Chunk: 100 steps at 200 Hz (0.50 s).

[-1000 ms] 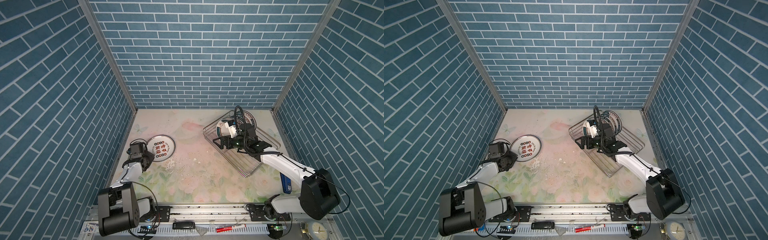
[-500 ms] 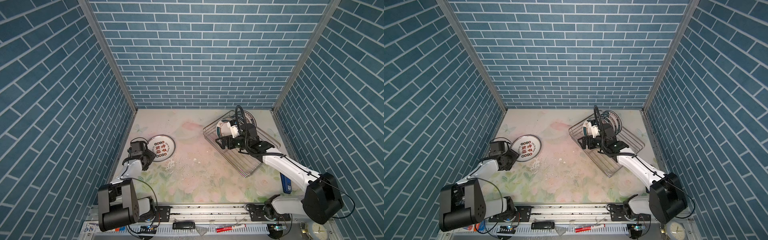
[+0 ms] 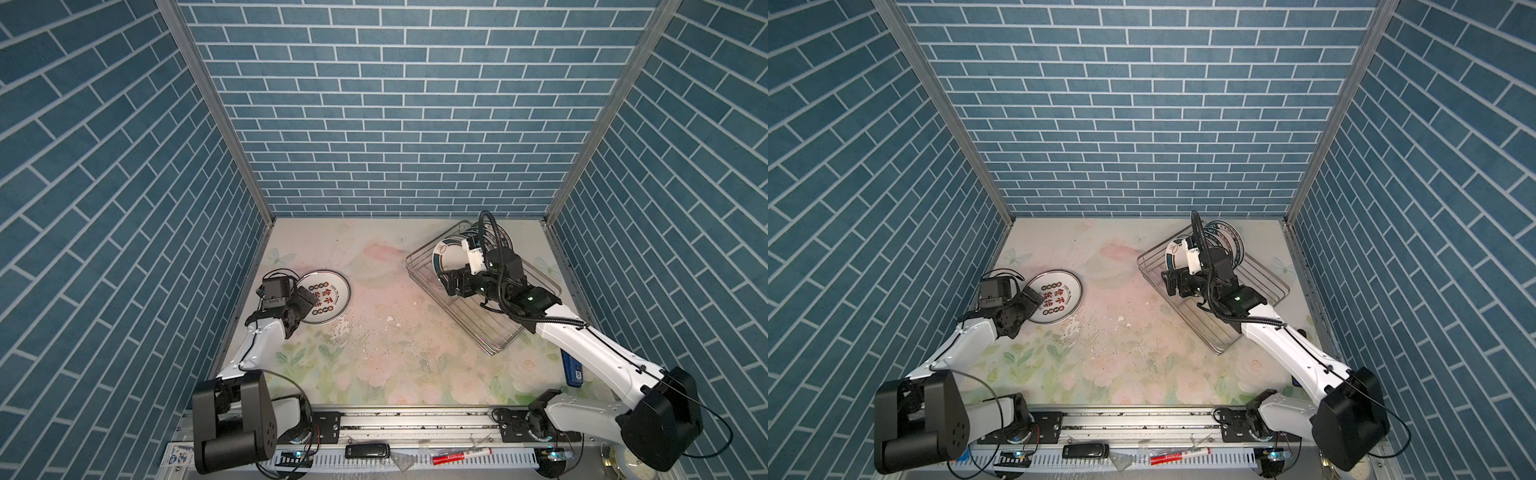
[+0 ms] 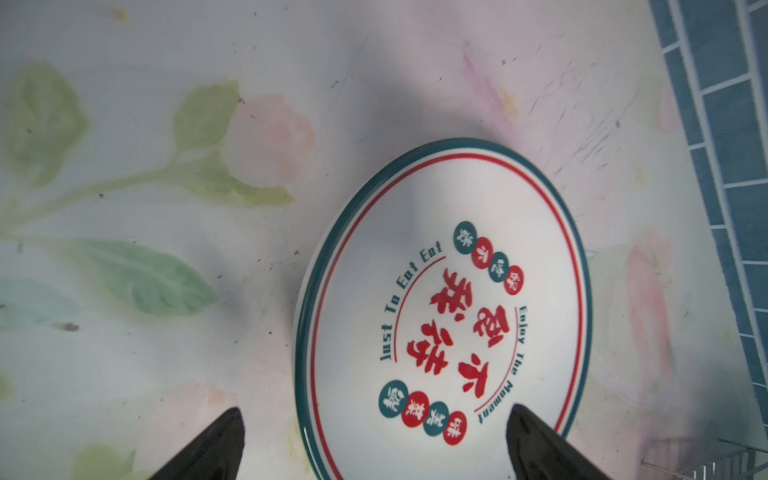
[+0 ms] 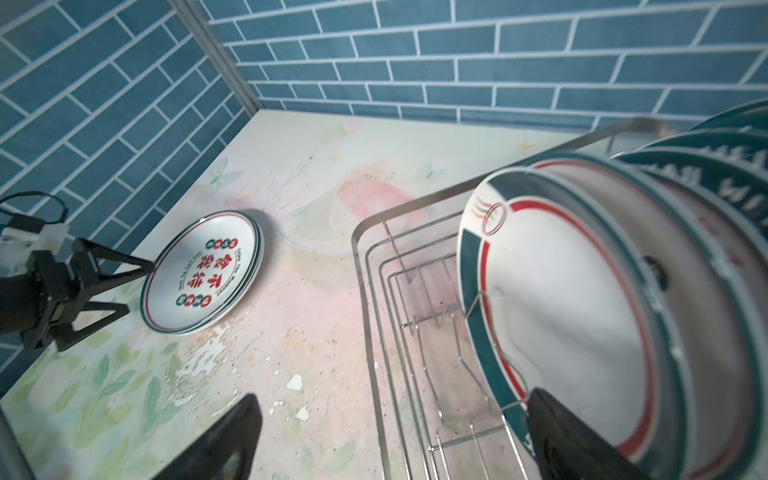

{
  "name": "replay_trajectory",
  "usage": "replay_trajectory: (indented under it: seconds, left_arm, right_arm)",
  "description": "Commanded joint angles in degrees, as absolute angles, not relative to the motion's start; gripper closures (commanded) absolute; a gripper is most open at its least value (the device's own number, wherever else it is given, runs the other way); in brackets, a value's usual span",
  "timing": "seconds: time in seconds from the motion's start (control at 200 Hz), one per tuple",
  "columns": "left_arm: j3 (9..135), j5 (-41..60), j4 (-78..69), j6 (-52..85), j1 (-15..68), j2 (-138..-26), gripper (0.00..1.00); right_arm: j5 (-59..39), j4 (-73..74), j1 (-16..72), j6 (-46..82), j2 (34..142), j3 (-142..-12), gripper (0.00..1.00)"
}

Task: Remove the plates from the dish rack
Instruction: 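Raise the left gripper off the stack while the right gripper moves to the rack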

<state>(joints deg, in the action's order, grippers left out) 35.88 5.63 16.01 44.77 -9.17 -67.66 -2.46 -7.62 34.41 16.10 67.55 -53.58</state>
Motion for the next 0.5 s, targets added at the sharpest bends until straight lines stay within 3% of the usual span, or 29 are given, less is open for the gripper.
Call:
replay_trajectory:
  seconds: [0.0,0.295,0.495]
  left_arm:
    - [36.06,3.19,16.77,43.38,-7.92,-64.26,0.01]
    - [38.84,2.28,12.75,38.04,2.37,-62.72,0.01]
    - [44.69,-0.78,12.57,32.41,13.97,-68.30,0.01]
  right_arm:
    - [6.58,-6.32,34.72,12.94,64.17,-51.96,0.01]
    - [13.53,-8.61,34.72,11.77,66.92,-53.00,0.02]
    - [14.00,-11.12,34.72,11.87,69.82,-54.79,0.17]
